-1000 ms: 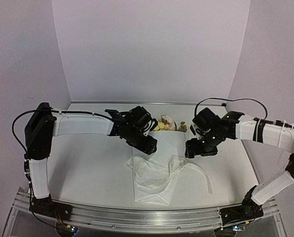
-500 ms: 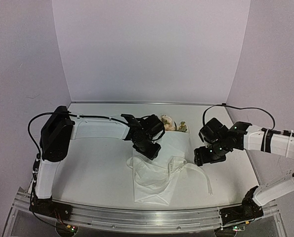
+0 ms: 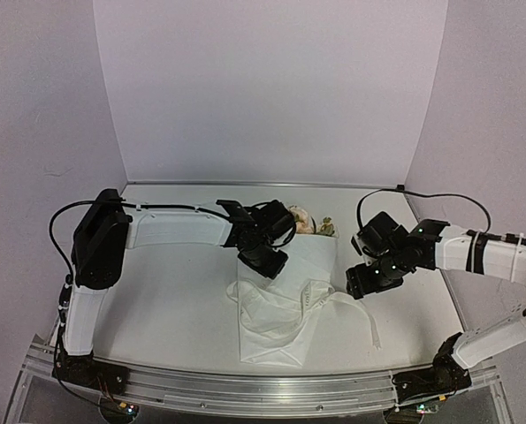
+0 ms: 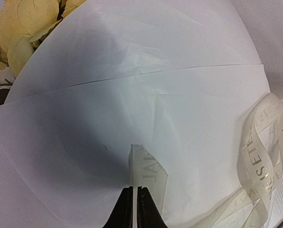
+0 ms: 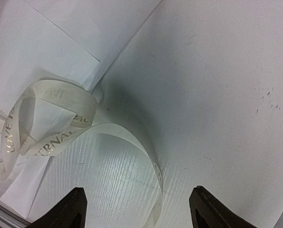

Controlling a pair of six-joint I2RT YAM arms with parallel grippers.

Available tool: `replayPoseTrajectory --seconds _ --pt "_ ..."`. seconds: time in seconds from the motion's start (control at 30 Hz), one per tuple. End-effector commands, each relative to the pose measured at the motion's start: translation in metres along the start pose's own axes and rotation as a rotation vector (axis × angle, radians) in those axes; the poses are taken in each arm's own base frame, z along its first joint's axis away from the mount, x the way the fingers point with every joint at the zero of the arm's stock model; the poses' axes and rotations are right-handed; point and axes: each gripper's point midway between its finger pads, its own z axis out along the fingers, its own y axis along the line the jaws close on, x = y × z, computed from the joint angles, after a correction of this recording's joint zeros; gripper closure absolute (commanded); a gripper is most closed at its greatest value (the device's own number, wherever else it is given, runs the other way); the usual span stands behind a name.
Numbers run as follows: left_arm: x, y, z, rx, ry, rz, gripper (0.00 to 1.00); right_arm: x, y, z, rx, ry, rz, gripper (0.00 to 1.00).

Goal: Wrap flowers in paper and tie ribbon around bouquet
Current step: Cross the ribbon over the folded bouquet.

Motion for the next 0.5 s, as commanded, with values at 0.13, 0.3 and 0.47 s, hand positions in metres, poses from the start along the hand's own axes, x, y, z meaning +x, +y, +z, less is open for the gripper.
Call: replayPoseTrajectory --seconds 0.13,0.3,0.47 --pt "-0.018 -0.007 -0.019 -0.019 -0.066 0.018 0.62 0.002 -0.011 0.004 0.046 -0.019 -0.060 0.22" --pt "-0.012 -0.011 -0.011 -0.044 -0.054 0.005 0.47 0.004 -0.016 0.003 0.059 -0.038 -0.049 0.21" --pt "-0.005 -0.014 -0.001 -0.063 -0.036 0.015 0.44 0.008 -0.019 0.005 0.067 -0.038 -0.037 0.21"
